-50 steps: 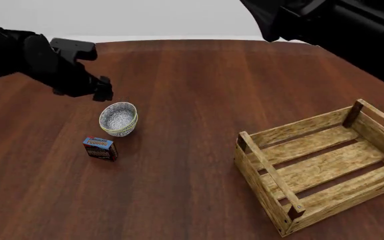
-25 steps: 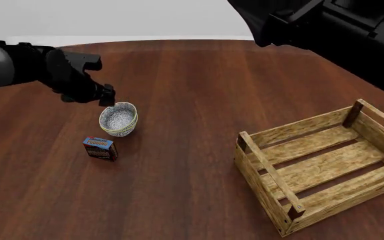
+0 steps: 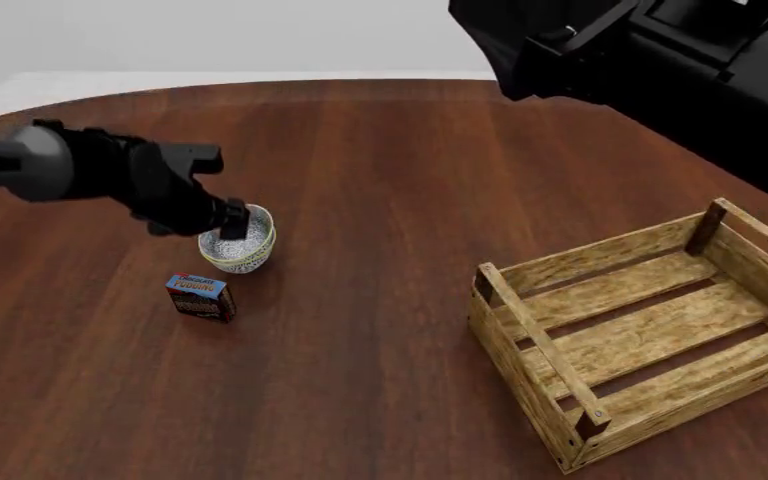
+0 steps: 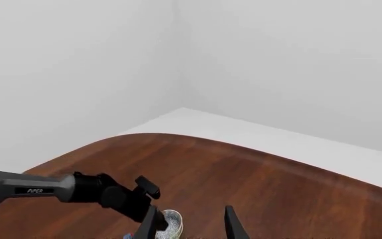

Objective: Stack the right bowl on the left bowl and place them in the tray.

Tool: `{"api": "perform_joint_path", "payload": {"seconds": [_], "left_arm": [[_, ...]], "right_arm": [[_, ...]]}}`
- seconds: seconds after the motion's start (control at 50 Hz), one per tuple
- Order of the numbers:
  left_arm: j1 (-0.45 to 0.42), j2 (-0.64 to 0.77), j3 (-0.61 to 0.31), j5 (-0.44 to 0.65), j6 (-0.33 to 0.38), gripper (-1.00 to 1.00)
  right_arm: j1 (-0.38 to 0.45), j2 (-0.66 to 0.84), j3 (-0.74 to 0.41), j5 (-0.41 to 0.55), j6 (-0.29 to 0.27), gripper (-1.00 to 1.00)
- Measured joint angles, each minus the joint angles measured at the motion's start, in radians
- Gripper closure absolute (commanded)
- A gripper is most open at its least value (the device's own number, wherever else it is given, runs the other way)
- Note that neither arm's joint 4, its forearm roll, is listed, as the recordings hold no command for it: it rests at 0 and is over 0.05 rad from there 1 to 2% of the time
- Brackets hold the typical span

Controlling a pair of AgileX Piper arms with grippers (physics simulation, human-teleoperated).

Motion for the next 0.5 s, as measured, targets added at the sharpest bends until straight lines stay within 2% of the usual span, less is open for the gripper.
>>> {"api": "perform_joint_path", "payload": {"seconds": [0.5], "left_arm": [[0.018, 0.059, 0.010, -0.045, -0.016, -1.00]], "right_arm": [[0.002, 0.011, 0.000, -0.006, 0.001, -1.00]]}}
